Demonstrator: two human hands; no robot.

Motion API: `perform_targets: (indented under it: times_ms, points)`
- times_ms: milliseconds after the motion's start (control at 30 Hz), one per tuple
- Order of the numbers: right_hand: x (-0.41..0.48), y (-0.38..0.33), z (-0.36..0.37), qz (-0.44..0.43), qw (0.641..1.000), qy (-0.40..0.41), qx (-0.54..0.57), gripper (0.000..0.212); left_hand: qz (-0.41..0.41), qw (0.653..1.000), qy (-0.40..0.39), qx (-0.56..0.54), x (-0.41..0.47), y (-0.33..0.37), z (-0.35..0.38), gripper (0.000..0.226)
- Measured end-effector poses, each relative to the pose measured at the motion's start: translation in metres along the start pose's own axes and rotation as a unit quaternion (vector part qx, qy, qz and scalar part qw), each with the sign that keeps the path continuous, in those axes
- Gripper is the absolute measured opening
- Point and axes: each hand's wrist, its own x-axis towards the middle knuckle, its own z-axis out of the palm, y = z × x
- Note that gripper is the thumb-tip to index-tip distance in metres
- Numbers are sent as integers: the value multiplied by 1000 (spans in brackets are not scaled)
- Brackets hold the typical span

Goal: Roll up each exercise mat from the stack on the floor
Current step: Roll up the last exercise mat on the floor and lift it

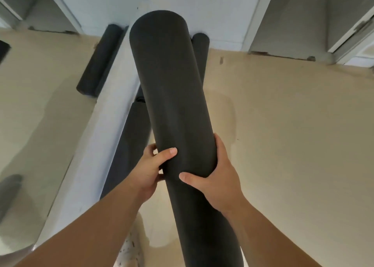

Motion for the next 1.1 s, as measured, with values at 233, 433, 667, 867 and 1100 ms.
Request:
perform_targets:
  times_ms: [233,433,667,867,1100]
  points:
    - [94,148,171,116,993,24,15,127,-76,997,-13,0,194,-141,-95,99]
    - [131,232,281,197,979,47,-10,128,-157,987,-17,-10,290,-235,-152,112]
    - [183,282,343,230,971,61,-11,126,-184,982,-32,19,379,-284,-179,89]
    - [221,289,387,212,975,-23,-64,134,-164,980,-9,109,404,-275,-229,93]
    - [204,296,370,266,961,-75,28,138,20,951,62,304,355,-269,-211,78]
